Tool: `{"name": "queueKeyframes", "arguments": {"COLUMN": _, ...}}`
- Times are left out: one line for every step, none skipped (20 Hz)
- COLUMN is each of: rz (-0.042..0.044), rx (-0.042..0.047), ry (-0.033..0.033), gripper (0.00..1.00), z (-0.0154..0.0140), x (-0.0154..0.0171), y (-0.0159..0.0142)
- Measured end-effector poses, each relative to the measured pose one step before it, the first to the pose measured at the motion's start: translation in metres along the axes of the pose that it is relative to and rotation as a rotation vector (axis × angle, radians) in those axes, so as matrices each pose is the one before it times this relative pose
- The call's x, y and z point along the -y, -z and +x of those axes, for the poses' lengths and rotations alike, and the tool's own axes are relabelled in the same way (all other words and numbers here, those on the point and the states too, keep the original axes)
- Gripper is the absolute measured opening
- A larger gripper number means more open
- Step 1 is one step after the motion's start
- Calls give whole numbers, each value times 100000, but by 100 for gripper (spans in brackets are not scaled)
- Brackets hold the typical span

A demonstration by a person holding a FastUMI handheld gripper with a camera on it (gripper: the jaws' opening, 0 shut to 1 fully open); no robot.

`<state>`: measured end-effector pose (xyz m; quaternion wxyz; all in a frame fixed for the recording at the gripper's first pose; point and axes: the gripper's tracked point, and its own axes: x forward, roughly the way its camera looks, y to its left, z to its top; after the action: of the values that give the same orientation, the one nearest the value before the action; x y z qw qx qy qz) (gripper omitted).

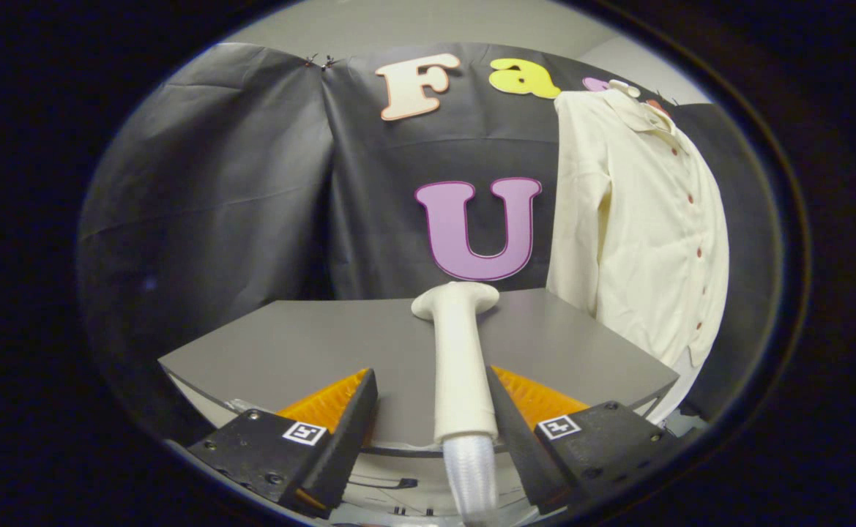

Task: Iron the clothes twice with a garment steamer, once on the left side and once on the right side.

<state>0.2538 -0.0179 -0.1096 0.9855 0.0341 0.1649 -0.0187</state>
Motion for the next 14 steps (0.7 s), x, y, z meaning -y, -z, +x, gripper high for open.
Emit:
{"name": "queueKeyframes", "arguments": {"rz": -586, "rx": 595, "ry": 500, "gripper": 89, "z": 405, "x": 12, "y": -133}}
{"name": "queueKeyframes", "arguments": {"rz": -816, "rx": 314, "ry": 866, "gripper": 88, "z": 516, "x": 190, "y": -44}}
{"name": "queueKeyframes", "arguments": {"rz": 70, "rx": -542, "ry": 325, "gripper": 86, "z": 237, "x": -66, "y": 47}}
{"name": "queueKeyframes", "arguments": {"rz": -132, "rx": 959, "ry": 681, "gripper": 86, "z": 423, "x": -34, "y": -149}}
{"name": "queueKeyframes", "arguments": {"rz": -569, "rx": -772, "ry": 1415, "gripper": 85, "z": 350, "x": 271, "y": 262}}
{"name": "queueKeyframes", "arguments": {"rz": -1449, "rx": 572, "ry": 342, "gripper": 85, "z": 315, "x": -74, "y": -75}}
{"name": "queueKeyframes", "arguments": {"rz": -1191, "rx": -66, "ry": 123, "gripper": 83, "z": 42, "x": 65, "y": 78}}
{"name": "queueKeyframes", "arguments": {"rz": 590, "rx": 622, "ry": -196, "gripper": 83, "z": -92, "x": 169, "y": 69}}
{"name": "queueKeyframes", "arguments": {"rz": 716, "rx": 1367, "ry": -273, "gripper": 81, "z": -33, "x": 63, "y": 58}}
{"name": "queueKeyframes", "arguments": {"rz": 962, "rx": 2303, "ry": 154, "gripper": 78, "z": -2, "x": 260, "y": -147}}
{"name": "queueKeyframes", "arguments": {"rz": 582, "rx": 2431, "ry": 626, "gripper": 76, "z": 4, "x": 427, "y": -62}}
{"name": "queueKeyframes", "arguments": {"rz": -1344, "rx": 2260, "ry": -645, "gripper": 71, "z": 65, "x": 283, "y": -159}}
{"name": "queueKeyframes", "arguments": {"rz": 75, "rx": -1791, "ry": -1427, "gripper": 65, "z": -364, "x": -133, "y": 199}}
{"name": "queueKeyframes", "arguments": {"rz": 1355, "rx": -281, "ry": -830, "gripper": 58, "z": 217, "x": 19, "y": 57}}
